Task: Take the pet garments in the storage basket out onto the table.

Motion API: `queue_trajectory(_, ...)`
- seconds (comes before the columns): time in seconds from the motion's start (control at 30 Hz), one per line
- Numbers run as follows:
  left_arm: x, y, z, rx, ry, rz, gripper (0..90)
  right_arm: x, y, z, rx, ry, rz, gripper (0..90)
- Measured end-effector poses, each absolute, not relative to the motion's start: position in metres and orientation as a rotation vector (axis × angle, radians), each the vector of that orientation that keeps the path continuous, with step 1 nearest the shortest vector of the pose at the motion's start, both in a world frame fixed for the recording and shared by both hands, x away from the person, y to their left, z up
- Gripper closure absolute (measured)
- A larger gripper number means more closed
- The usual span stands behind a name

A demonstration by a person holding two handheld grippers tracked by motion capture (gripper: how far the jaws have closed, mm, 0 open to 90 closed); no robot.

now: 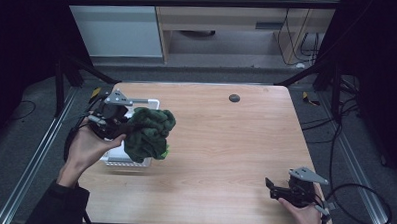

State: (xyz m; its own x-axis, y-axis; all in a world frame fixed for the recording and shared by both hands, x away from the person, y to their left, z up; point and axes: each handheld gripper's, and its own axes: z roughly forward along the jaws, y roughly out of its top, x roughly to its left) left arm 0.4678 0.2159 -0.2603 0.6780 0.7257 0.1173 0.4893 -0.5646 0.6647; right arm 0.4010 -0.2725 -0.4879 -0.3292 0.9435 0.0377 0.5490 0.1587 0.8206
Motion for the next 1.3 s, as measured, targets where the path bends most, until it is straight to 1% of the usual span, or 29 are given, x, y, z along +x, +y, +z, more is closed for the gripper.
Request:
queue_trajectory(0.37, 0.465, 0.182, -0.264, 2.361, 0.833, 0.478, 82.1, 0.401, -0.273, -0.487, 1.418, 1.943, 1.058, 5.6)
queue_trajectory(0.97, 0.472, 0.138, -0.276, 2.444, 0.742, 0.441, 82.1, 0.401, -0.273, -0.487, 1.409, 1.936, 1.062, 5.6)
queue_trajectory(1.3, 0.479, 0.111, -0.289, 2.476, 0.694, 0.408, 82.0, 0.4, -0.274, -0.486, 1.403, 1.926, 1.067, 5.6)
